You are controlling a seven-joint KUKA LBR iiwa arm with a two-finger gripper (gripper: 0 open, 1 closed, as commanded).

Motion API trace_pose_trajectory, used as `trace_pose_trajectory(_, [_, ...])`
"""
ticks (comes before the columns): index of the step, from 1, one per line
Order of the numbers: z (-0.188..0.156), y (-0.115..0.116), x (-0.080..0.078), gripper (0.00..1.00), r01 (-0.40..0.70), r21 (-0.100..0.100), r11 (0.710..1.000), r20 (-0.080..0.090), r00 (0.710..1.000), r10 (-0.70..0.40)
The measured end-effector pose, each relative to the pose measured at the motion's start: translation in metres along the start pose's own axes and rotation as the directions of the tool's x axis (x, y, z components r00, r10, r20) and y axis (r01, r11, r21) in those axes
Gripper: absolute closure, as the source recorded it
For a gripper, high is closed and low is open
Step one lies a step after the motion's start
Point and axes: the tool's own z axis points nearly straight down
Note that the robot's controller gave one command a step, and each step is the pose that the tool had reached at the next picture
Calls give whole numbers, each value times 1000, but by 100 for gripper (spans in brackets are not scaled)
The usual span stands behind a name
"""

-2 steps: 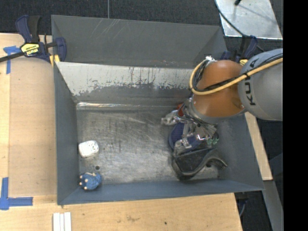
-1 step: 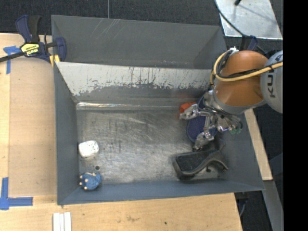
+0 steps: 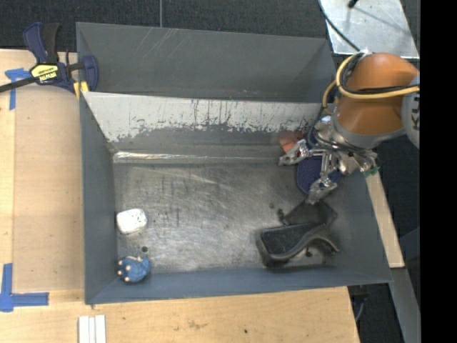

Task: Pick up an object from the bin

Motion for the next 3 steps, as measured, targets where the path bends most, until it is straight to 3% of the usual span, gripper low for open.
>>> trace_pose_trajectory(1, [-132, 89, 36, 0, -79, 2, 997, 7, 997, 79])
trace_pose_trajectory(2, [-43, 126, 5, 0, 101, -2, 995, 1, 995, -101])
trace_pose_trajectory(3, [-101, 63, 87, 0, 55, 6, 998, 7, 998, -55])
